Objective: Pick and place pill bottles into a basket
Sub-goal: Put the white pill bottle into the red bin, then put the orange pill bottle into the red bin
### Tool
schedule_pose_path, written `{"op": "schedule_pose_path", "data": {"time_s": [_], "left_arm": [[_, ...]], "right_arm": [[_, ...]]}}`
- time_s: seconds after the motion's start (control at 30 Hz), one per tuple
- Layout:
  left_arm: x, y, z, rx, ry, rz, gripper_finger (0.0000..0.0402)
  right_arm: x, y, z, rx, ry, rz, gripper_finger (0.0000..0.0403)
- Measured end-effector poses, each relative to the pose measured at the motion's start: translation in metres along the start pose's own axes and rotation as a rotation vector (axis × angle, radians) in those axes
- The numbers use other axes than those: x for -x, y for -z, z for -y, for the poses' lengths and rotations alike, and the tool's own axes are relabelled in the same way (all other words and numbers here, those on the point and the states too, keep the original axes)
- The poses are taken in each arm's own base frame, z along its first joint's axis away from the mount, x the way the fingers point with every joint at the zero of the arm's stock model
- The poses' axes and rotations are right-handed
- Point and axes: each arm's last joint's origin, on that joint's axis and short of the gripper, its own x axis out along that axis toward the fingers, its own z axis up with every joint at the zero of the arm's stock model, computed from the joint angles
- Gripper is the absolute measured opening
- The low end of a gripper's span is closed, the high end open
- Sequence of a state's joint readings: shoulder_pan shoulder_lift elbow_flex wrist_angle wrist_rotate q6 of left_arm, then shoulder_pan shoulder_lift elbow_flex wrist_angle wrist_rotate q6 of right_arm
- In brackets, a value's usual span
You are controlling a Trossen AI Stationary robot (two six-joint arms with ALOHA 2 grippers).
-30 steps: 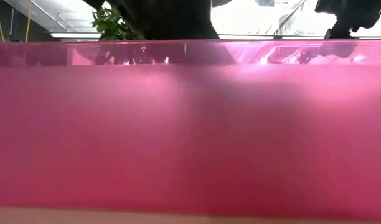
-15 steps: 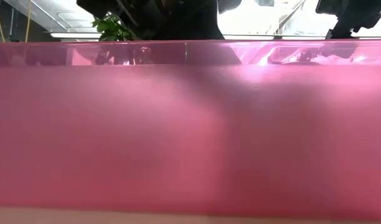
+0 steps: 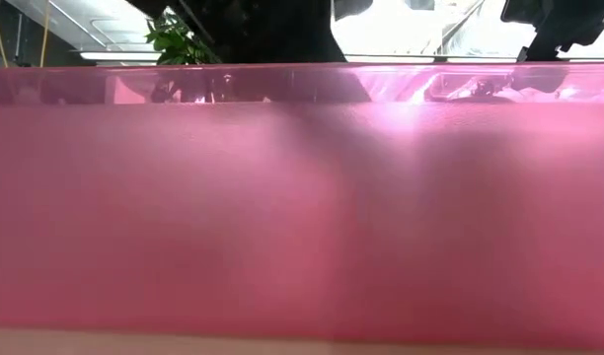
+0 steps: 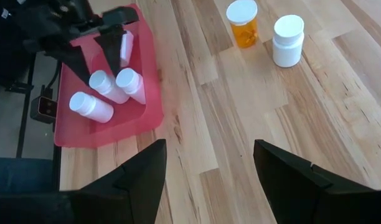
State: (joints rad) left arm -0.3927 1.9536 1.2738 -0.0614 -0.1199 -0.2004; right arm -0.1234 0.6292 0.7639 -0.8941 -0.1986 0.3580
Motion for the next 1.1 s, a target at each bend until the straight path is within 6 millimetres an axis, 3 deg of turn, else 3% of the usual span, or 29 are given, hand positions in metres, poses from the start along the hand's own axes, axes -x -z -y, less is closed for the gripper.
{"op": "schedule_pose_path", "data": {"time_s": [0.27, 0.53, 0.73, 1.1], "left_arm": [[0.016, -0.031, 0.002, -0.12, -0.066, -0.036, 0.03], [0.031, -0.045, -0.009, -0.199, -0.196, -0.174, 0.0298], [0.036, -0.051, -0.034, -0.166, -0.242, -0.238, 0.0298], [0.038, -0.055, -0.098, -0.066, -0.271, -0.288, 0.0298]], "right_arm": [[0.0, 0.0, 0.0, 0.0, 0.0, 0.0, 0.0232], [0.0, 0.0, 0.0, 0.009, 0.005, 0.0, 0.0232], [0.0, 0.0, 0.001, 0.019, 0.015, 0.004, 0.0232], [0.0, 0.0, 0.001, 0.026, 0.016, 0.004, 0.0232]]}}
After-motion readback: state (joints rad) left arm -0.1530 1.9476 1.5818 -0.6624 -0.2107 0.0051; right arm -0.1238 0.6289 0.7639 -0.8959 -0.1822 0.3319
